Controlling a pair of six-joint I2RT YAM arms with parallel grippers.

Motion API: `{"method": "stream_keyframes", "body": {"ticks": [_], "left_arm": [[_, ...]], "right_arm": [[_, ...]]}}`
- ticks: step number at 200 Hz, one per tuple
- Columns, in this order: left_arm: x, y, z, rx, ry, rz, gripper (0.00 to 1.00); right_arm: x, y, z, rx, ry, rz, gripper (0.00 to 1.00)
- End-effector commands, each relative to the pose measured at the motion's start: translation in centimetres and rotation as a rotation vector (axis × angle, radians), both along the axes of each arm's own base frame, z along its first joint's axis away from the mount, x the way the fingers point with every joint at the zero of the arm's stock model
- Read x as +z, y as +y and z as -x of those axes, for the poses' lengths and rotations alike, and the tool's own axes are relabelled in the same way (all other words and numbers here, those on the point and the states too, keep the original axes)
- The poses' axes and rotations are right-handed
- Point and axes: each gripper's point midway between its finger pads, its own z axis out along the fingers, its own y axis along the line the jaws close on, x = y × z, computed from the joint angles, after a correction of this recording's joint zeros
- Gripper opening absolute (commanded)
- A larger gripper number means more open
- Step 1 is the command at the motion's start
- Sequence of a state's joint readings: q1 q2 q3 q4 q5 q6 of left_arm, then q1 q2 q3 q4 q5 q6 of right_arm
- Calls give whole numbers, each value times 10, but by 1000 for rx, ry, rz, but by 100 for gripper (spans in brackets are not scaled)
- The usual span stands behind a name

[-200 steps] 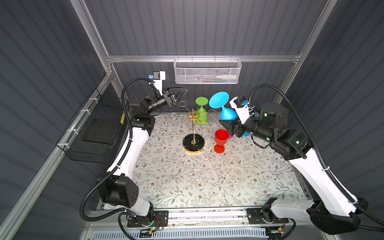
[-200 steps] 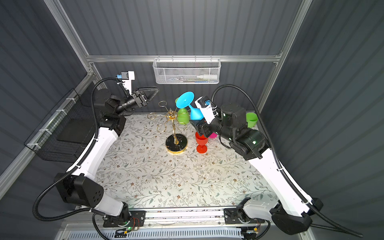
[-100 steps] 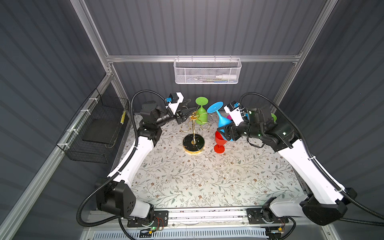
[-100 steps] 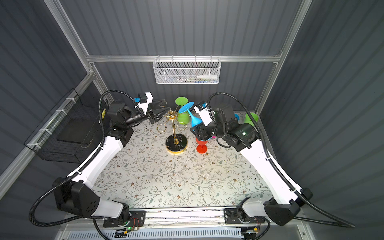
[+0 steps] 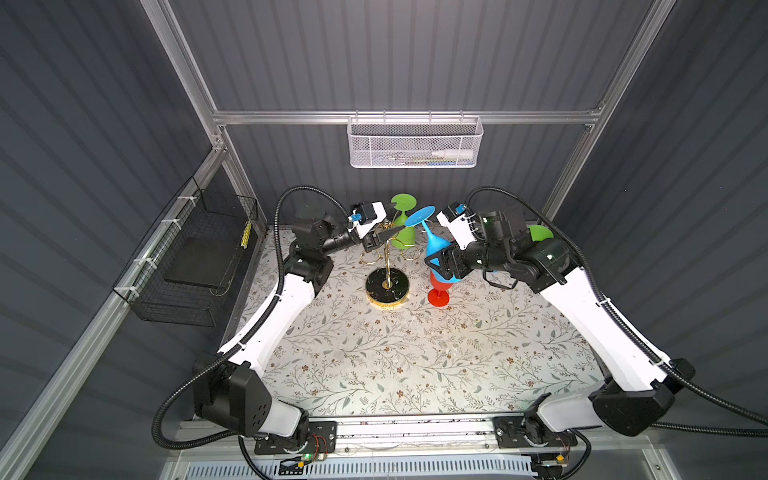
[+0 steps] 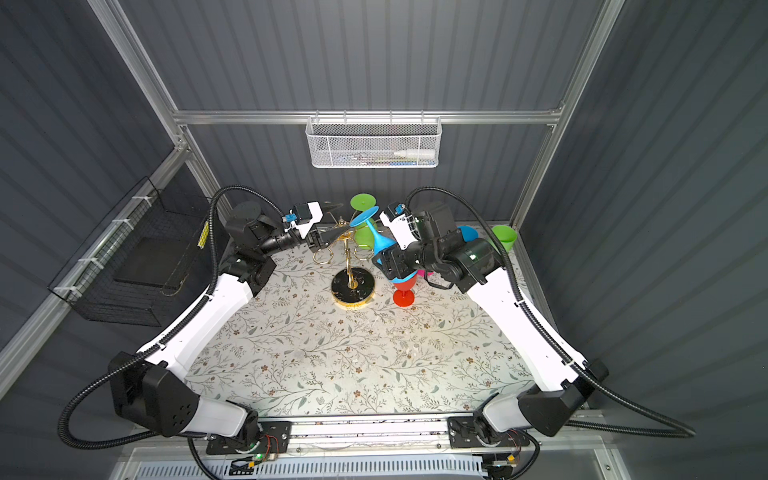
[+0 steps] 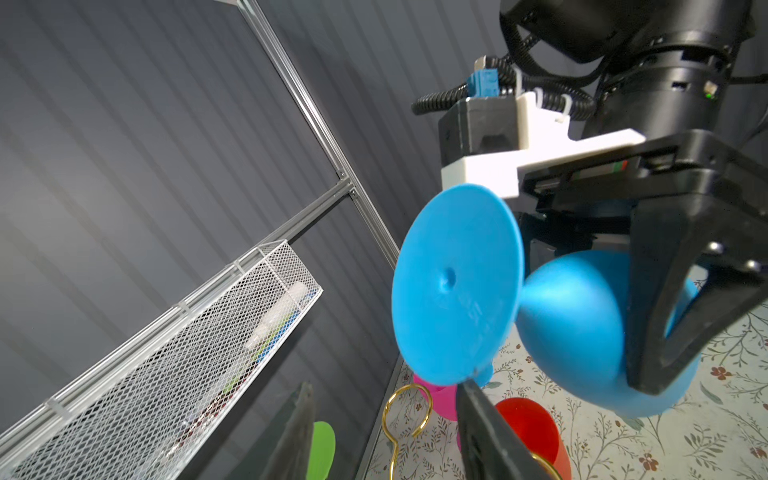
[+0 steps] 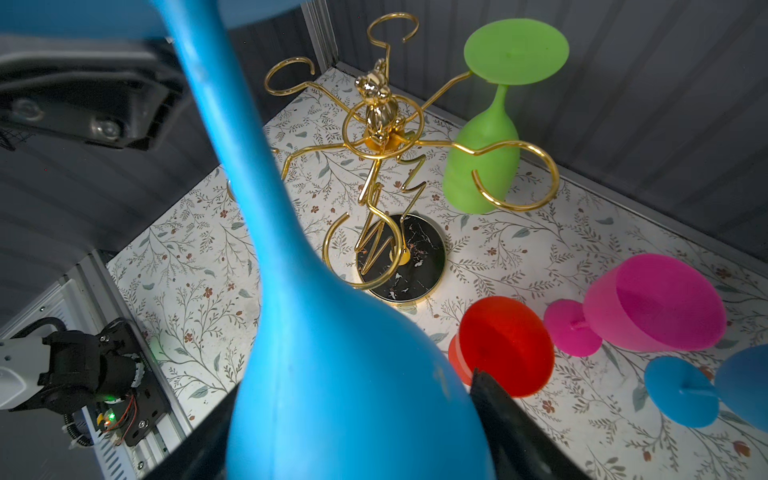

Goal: Take the wine glass off the wine glass rack
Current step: 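Open the left gripper off the foot while the right gripper holds the bowl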

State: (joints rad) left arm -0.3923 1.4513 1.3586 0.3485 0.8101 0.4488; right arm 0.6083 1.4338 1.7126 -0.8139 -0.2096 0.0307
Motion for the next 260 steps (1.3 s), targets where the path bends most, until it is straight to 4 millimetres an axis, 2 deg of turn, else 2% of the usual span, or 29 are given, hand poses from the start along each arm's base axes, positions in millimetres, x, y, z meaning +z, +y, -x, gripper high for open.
{"method": "stream_keyframes", "body": {"ticks": [1,20,22,26,63,185,215,260], "left_arm": [[8,-8,-1,6,-54,-10,55],[0,-14,-3,3,-39,-29,55],[10,-14,-1,2,-62,-21,55],[13,-15,0,1,-69,-22,54],[5,-23,0,8,-77,-50,52],[17,-25,2,89,-138,-27,25],[23,-26,6,93,-153,-19,20],[27,-26,9,100,-166,-12,8]], "right_arm": [[10,8,0,23,3,-47,32],[9,11,1,31,10,-58,32],[9,11,0,31,12,-58,32],[8,12,0,33,15,-59,32],[7,16,0,42,25,-67,31],[4,26,3,59,83,-95,31],[5,29,4,64,88,-99,34],[11,34,8,93,93,-130,45]]}}
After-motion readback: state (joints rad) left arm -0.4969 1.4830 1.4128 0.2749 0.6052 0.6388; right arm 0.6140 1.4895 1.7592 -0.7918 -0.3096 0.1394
